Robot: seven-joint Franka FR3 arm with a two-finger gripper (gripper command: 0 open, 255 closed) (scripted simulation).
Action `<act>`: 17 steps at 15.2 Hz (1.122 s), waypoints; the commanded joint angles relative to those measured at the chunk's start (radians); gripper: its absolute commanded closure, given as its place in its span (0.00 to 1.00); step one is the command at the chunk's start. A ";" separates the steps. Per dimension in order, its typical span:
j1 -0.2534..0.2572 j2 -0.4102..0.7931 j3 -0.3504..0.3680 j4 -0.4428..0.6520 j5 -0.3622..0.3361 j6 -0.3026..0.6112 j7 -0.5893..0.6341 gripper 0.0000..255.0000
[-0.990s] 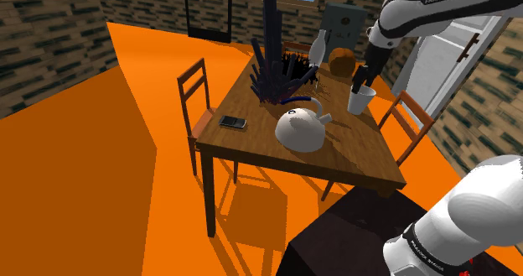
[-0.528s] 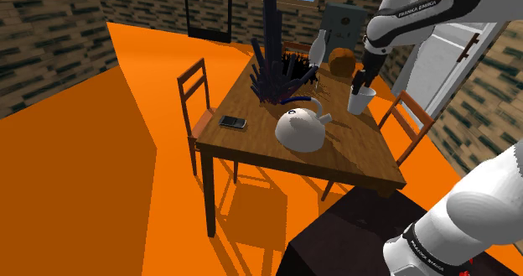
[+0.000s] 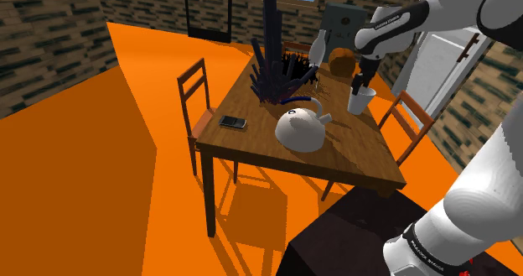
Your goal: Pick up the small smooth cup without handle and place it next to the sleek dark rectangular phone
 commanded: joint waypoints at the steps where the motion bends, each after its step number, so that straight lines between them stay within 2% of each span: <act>1: -0.015 0.055 -0.003 0.047 0.016 0.008 -0.026 0.00; 9: -0.033 0.117 0.002 0.020 0.044 0.095 -0.045 0.00; 16: -0.033 0.116 0.002 0.020 0.044 0.095 -0.045 0.00; 17: -0.033 0.116 0.002 0.020 0.044 0.095 -0.045 1.00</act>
